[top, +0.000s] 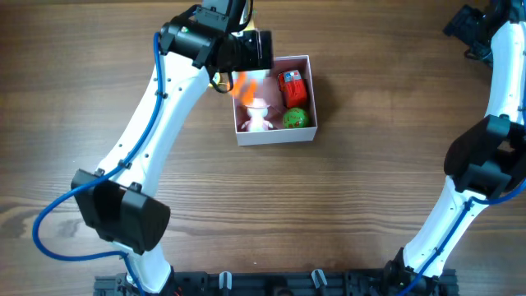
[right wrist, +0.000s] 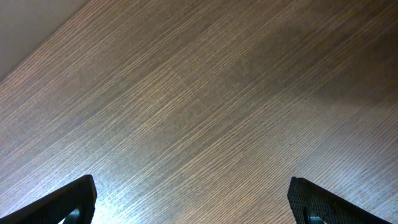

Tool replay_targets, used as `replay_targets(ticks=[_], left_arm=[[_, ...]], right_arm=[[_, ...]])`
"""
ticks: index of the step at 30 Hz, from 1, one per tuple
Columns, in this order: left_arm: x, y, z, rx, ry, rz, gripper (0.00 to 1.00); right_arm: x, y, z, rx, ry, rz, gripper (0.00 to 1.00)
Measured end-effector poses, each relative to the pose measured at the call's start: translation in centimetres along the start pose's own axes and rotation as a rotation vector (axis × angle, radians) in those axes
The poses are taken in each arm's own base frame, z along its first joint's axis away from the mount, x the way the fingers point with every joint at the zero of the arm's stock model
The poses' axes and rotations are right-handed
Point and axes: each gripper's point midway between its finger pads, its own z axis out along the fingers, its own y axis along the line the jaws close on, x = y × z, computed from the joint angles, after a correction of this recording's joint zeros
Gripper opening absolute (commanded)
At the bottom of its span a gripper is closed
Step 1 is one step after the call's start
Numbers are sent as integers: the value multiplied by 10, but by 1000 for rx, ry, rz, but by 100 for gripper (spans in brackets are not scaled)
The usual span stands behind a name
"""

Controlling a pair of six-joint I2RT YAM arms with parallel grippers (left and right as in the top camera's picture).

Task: Pack container
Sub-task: 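Lift the duck plush with the left gripper over the box, then lower the duck plush into the box's left side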

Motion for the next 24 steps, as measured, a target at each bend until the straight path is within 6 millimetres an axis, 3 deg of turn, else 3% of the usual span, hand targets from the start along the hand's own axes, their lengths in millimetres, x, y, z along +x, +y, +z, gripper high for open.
replay_targets(ticks=[6,14,19,20,21,22,24], left_arm=[[1,1,14,-7,15,-1,100],[-9,-2,12,11,-28,-1,100],[-17,9,4,1,-49,-21,100],[-19,14,4,-10,-54,-28,93],[-21,19,4,-23,-60,-35,78],[-24,25,3,-37,-68,-46,50],[-30,35,3,-59,-85,-60,24]], right_arm=[[0,0,0,0,0,0,100],[0,0,0,0,0,0,100],[0,0,0,0,0,0,100],[0,0,0,0,0,0,100],[0,0,0,0,0,0,100],[0,0,0,0,0,0,100],[0,0,0,0,0,0,100]])
